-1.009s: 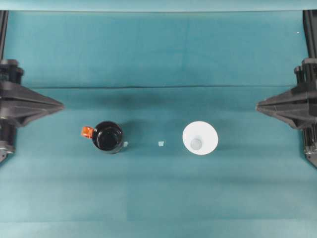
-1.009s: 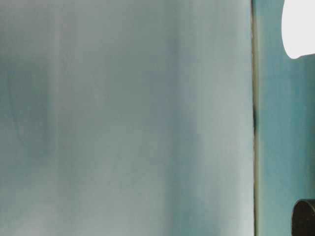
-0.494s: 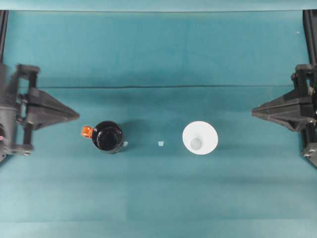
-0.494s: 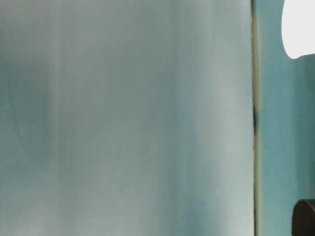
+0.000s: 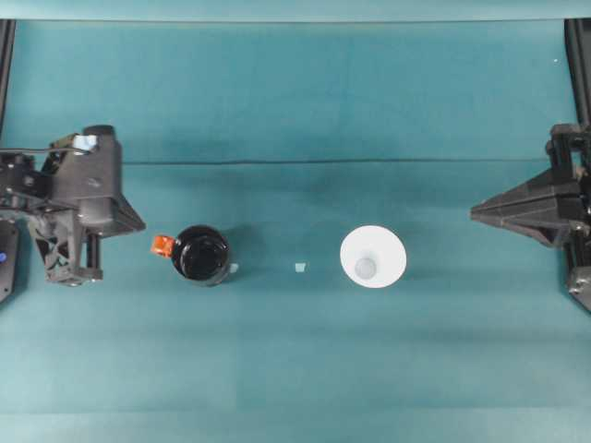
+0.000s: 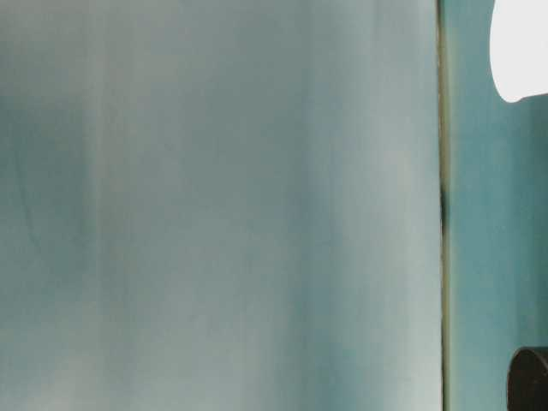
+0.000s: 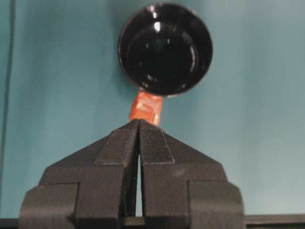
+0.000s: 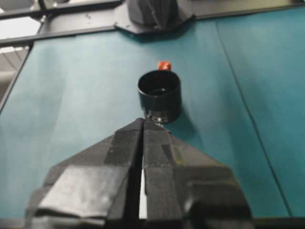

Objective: Put the paper cup into the moved red handle cup holder.

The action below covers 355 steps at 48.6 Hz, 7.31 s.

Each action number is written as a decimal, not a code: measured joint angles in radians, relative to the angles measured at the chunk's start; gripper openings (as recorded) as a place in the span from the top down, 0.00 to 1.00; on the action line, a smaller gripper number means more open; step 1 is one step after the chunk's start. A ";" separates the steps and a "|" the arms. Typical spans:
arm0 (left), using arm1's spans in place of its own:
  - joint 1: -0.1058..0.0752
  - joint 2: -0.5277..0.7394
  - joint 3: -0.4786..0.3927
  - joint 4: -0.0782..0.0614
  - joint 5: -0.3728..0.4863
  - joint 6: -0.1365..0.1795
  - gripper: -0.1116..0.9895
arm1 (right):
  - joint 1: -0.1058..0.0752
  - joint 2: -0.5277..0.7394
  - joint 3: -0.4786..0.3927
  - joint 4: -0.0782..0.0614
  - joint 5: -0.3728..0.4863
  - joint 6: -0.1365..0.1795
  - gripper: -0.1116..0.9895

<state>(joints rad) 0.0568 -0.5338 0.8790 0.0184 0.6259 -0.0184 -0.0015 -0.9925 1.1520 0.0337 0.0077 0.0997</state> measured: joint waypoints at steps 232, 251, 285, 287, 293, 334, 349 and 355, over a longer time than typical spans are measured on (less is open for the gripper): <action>-0.052 0.543 -0.482 0.002 0.084 0.081 0.65 | -0.035 -0.043 0.000 0.005 0.121 0.052 0.99; -0.046 0.661 -0.515 0.003 0.028 0.081 0.65 | -0.037 -0.044 0.000 0.003 0.121 0.052 0.99; -0.032 0.710 -0.518 0.003 0.003 0.081 0.65 | -0.037 -0.048 0.000 0.005 0.121 0.052 0.99; -0.029 0.716 -0.518 0.002 0.000 0.081 0.65 | -0.037 -0.048 0.000 0.005 0.123 0.052 0.99; -0.018 0.735 -0.518 0.003 -0.009 0.081 0.65 | -0.038 -0.051 0.000 0.003 0.121 0.052 0.99; -0.021 0.738 -0.494 0.003 -0.058 0.080 0.65 | -0.038 -0.069 0.000 0.003 0.123 0.052 0.99; -0.021 0.736 -0.491 0.003 -0.055 0.080 0.65 | -0.040 -0.069 0.000 0.005 0.123 0.052 0.99; -0.021 0.736 -0.486 0.003 -0.055 0.077 0.64 | -0.040 -0.069 0.000 0.003 0.123 0.052 0.99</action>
<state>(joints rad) 0.0353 0.2025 0.3927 0.0215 0.5706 0.0583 -0.0414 -1.0615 1.1520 0.0368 0.1304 0.1519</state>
